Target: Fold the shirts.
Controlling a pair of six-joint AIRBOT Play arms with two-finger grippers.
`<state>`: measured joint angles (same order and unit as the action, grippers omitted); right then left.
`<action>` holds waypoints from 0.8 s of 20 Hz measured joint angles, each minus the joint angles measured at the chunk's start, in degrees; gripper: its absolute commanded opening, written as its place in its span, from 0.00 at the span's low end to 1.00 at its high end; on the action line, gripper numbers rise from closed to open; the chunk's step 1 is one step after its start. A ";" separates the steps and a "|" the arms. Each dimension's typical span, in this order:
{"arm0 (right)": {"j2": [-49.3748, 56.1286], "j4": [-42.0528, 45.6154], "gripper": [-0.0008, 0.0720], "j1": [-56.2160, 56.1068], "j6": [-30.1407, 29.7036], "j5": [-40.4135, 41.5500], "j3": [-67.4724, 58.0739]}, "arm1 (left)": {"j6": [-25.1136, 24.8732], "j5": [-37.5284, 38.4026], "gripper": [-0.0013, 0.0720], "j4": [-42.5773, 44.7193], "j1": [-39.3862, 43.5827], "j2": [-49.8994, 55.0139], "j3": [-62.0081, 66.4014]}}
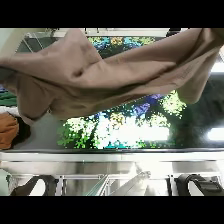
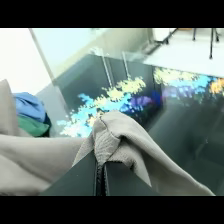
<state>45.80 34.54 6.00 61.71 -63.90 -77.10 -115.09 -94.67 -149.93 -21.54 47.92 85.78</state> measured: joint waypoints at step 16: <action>42.10 1.25 0.63 -0.02 -0.72 9.46 8.15 | 5.18 -6.27 1.00 1.75 18.49 67.71 19.96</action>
<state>87.90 35.79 5.98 60.99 -54.43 -68.95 -109.91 -100.95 -148.18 -3.05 115.63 105.73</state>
